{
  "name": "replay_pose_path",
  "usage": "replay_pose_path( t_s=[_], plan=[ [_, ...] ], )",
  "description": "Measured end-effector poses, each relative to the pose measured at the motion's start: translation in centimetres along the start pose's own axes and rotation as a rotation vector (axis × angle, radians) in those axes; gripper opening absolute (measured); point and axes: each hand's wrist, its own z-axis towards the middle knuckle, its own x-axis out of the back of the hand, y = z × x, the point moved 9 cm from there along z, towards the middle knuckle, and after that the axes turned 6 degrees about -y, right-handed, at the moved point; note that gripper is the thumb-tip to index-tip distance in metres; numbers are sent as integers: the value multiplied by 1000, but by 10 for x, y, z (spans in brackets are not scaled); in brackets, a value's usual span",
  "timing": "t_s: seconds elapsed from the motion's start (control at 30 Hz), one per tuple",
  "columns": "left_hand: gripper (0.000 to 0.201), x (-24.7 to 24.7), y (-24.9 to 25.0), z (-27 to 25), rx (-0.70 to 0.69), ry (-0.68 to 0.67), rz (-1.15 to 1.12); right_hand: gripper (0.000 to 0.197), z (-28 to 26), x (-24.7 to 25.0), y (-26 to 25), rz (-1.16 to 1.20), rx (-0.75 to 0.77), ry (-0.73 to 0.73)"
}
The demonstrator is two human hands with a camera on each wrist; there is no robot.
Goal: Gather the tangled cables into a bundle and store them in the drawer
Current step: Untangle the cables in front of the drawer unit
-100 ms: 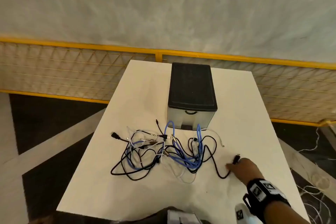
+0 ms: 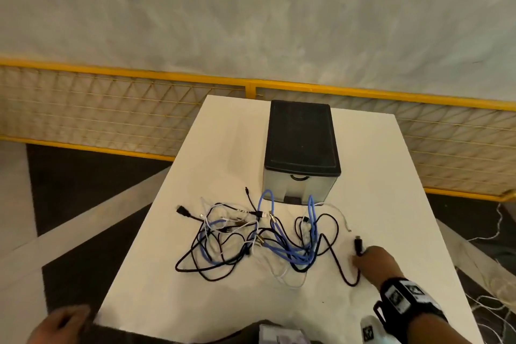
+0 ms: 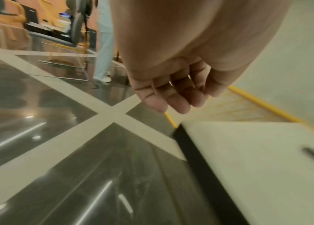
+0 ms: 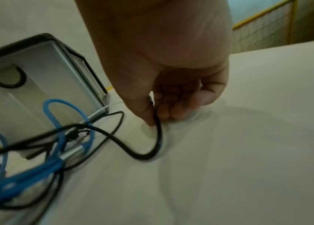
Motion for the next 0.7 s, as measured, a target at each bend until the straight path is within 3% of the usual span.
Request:
replay_pose_path(
  t_s=[0.1, 0.2, 0.27, 0.33, 0.4, 0.47, 0.5, 0.57, 0.7],
  plan=[
    [11, -29, 88, -18, -140, -86, -12, 22, -16, 20, -31, 443, 103, 91],
    [13, -71, 183, -34, -428, -288, -46, 21, -63, 79, -91, 687, 337, 224],
    [4, -103, 251, -62, -642, -461, -32, 17, -107, 113, -140, 758, 544, 238],
    [26, -137, 315, -99, -815, -658, -22, 16, -150, 132, -183, 786, 733, 214],
    [40, -165, 358, -137, -904, -874, -21, 20, -185, 133, -212, 767, 855, 159],
    [27, -186, 386, -174, -954, -1065, -75, 27, -211, 121, -231, 670, 935, 116],
    [20, -192, 398, -189, -974, -1112, -115, 32, -222, 114, -239, 631, 974, 92],
    [29, -194, 413, -204, -1000, -1103, -195, 39, -235, 105, -243, 615, 1007, 69],
    [37, -184, 418, -202, -954, -989, -295, 18, -224, 109, -215, 575, 900, 263]
  ],
)
